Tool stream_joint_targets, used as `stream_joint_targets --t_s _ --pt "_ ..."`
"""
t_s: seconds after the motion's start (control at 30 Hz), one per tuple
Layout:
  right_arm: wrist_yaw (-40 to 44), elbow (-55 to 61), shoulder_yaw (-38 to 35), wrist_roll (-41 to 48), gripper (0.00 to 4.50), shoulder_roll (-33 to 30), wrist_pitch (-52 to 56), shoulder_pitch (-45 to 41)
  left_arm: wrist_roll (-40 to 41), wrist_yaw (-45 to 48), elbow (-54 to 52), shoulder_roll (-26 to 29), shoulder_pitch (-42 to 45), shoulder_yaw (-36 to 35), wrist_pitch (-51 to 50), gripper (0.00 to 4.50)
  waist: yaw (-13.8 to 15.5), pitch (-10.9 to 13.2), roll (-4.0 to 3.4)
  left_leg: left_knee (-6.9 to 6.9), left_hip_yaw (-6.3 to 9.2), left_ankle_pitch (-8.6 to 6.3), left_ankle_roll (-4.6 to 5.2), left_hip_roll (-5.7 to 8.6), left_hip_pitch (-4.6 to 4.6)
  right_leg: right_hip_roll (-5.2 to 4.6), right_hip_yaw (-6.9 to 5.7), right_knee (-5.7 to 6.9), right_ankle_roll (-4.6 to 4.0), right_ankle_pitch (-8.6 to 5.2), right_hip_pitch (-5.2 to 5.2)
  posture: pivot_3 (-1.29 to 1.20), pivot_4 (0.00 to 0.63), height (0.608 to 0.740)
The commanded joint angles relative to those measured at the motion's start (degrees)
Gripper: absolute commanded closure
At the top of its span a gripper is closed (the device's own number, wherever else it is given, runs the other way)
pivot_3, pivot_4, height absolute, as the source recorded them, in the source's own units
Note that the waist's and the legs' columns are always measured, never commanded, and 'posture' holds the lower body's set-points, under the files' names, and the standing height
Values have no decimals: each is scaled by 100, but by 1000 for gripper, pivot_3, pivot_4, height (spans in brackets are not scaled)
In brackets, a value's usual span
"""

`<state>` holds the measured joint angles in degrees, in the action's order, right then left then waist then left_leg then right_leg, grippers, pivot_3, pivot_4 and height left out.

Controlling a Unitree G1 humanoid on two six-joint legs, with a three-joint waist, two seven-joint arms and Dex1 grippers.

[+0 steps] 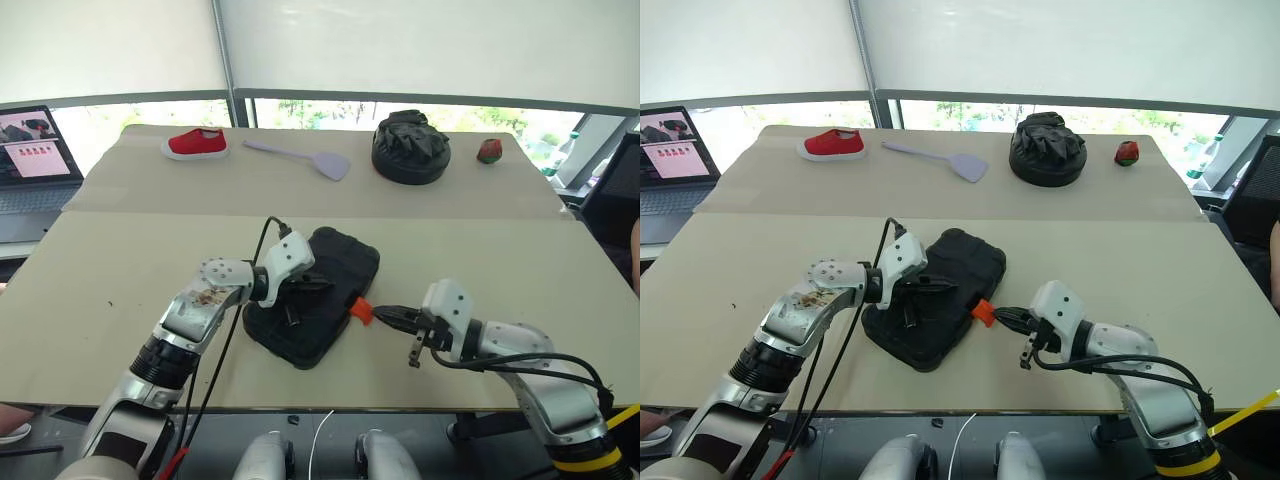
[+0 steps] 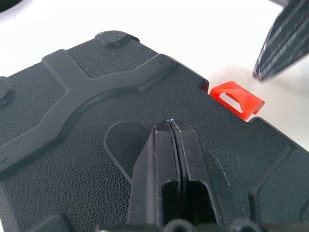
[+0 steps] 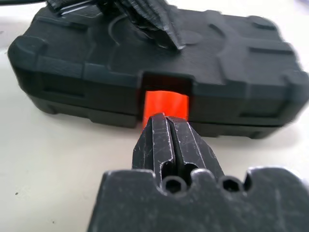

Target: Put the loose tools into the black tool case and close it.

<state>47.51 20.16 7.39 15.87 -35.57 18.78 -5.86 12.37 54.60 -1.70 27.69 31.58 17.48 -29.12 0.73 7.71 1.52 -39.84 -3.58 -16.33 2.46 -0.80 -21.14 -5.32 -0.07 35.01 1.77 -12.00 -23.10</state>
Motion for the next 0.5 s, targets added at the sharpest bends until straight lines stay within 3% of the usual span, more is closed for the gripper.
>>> stream_joint_targets --t_s 0.03,0.5 --pt "264 -348 139 -199 4500 -67 -363 -327 -254 -15 352 -10 -227 366 -312 4427 1 0 0 -1 0 0 0 2 0 0 2 0 0 0 1 0 150 740" --pt "354 -1145 476 -668 4500 211 -876 -501 -198 -137 202 -54 -383 294 -412 4427 -1 -1 -1 1 1 0 0 1 0 1 3 -1 0 -1 0 0 150 740"
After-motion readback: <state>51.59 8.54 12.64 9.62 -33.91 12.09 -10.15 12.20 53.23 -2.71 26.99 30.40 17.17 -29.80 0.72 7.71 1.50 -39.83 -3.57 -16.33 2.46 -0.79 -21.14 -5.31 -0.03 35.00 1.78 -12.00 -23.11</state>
